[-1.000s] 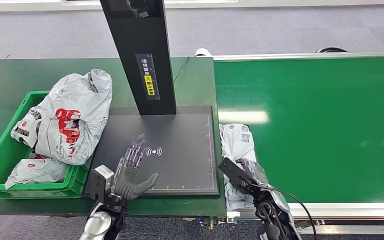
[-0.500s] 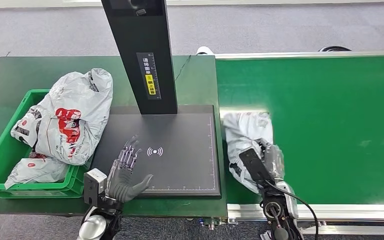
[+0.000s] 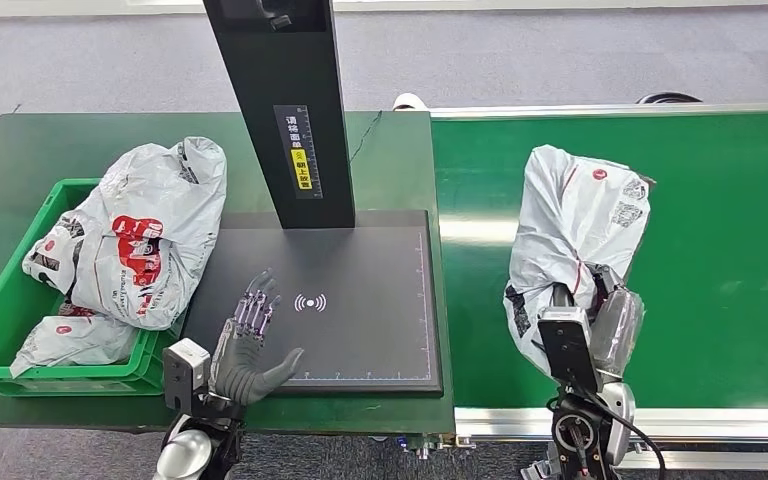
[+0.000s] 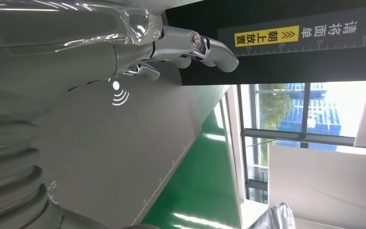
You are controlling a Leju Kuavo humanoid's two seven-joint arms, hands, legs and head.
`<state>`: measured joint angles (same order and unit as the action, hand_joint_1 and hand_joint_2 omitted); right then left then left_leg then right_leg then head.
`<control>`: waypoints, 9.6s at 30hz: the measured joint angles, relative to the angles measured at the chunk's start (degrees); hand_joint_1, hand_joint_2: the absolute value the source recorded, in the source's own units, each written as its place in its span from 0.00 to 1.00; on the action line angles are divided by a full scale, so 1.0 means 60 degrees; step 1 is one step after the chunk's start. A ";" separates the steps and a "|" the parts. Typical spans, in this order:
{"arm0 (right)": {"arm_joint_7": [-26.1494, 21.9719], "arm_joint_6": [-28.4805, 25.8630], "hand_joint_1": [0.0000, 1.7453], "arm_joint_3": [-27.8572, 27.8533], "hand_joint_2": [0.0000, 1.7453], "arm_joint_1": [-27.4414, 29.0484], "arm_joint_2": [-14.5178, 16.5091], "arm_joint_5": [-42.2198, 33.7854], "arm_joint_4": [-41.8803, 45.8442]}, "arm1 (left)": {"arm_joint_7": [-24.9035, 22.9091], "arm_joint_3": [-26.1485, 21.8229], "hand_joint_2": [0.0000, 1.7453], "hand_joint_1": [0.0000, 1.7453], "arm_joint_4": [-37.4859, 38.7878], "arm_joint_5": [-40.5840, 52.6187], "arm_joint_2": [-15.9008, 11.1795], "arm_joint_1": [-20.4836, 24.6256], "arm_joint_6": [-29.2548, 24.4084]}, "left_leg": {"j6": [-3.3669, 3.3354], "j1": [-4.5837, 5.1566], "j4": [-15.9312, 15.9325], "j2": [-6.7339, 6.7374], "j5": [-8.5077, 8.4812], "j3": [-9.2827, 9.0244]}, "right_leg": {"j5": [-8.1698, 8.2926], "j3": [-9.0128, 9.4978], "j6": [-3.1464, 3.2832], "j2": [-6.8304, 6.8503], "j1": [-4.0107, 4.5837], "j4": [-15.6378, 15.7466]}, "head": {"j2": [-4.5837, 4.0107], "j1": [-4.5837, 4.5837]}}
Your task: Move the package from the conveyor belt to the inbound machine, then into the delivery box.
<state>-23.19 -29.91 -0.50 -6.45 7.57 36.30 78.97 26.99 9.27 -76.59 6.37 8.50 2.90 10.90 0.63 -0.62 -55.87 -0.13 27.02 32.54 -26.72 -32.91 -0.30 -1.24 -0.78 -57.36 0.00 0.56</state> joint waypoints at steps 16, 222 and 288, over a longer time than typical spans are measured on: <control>0.1180 0.4392 1.00 0.2092 1.00 -0.0858 -0.0392 0.1532 -0.1287 | 0.0905 0.0004 1.00 0.00 -0.0164 -0.0311 -0.0037 0.0062 -0.1229 | -0.0004 -0.0001 0.0000 -0.0021 -0.0007 0.0002 | 0.0000 0.0005 0.0000 0.0011 0.0002 -0.0001 | 0.0000 -0.0001; -0.1501 0.5713 0.00 0.1234 1.00 0.0504 0.0134 -0.7162 -0.1552 | 0.1124 -0.1929 1.00 1.00 -0.0938 0.7459 -0.0965 0.1265 -0.8333 | -0.0033 0.0012 -0.0003 -0.0126 -0.0041 0.0008 | -0.0028 0.0044 -0.0034 0.0145 -0.0014 0.0000 | 0.0000 -0.0002; -0.0867 0.6093 0.00 0.0492 1.00 0.0969 0.0564 -0.6137 -0.0787 | -0.3156 -0.4836 1.00 0.00 0.0340 0.7756 -0.1504 0.1524 -0.6984 | -0.0026 0.0011 -0.0001 -0.0124 -0.0037 -0.0011 | -0.0028 0.0058 -0.0031 0.0135 -0.0013 0.0000 | 0.0000 -0.0002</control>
<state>-28.39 6.65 2.45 -0.64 10.95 -0.52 74.25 8.06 -19.75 -74.55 52.90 -0.52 12.04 -31.01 0.48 -0.56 -55.87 -0.87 26.79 32.47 -26.89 -32.56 -0.49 -0.43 -0.85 -57.37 0.00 0.55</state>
